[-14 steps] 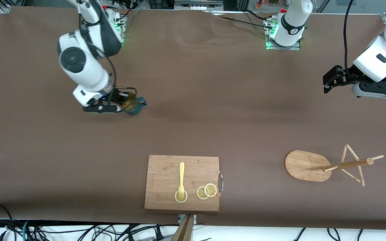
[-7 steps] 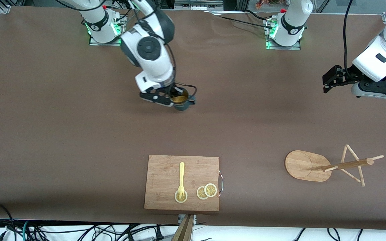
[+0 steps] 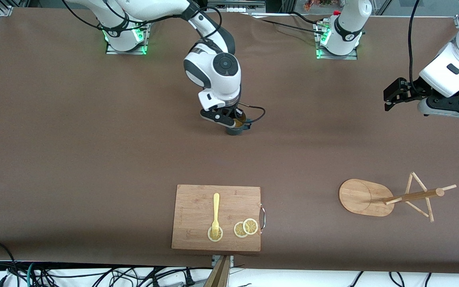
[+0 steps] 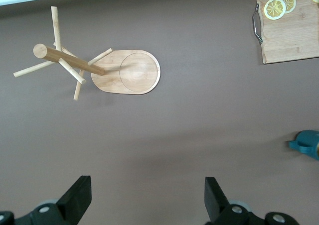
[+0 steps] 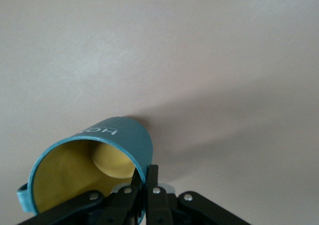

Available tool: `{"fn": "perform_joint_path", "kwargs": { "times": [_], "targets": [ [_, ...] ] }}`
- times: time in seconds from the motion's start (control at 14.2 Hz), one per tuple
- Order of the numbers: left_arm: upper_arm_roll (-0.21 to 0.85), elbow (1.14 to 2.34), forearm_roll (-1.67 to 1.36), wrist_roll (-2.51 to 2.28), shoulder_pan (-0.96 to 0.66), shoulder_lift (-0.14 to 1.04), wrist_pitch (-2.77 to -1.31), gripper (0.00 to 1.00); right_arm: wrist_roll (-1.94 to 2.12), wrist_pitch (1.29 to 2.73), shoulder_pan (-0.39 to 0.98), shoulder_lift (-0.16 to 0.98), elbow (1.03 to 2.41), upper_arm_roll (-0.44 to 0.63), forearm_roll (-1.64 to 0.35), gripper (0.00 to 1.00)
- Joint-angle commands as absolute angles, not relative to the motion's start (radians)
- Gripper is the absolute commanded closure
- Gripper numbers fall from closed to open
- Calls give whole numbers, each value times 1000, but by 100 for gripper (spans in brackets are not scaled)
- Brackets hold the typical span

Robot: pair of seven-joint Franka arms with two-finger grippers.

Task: Pass cup and hang on rack
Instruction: 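Grasp the mug rim with the right gripper and slide it toward the table middle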

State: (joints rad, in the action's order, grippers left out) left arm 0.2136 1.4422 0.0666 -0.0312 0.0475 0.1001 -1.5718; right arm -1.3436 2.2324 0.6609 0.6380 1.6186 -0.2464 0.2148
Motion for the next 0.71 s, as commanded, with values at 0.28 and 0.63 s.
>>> {"fn": "perform_joint_path", "kwargs": {
  "times": [0.28,0.63],
  "targets": [
    [221,1420,97,-37,43,109,-1565,0,-1359,2238,666,650,1583,-233,241,0],
    [225,1405,55,-32,43,101,-1574,0,-1309,2117,611,565,1529,-232,224,0]
  ]
}}
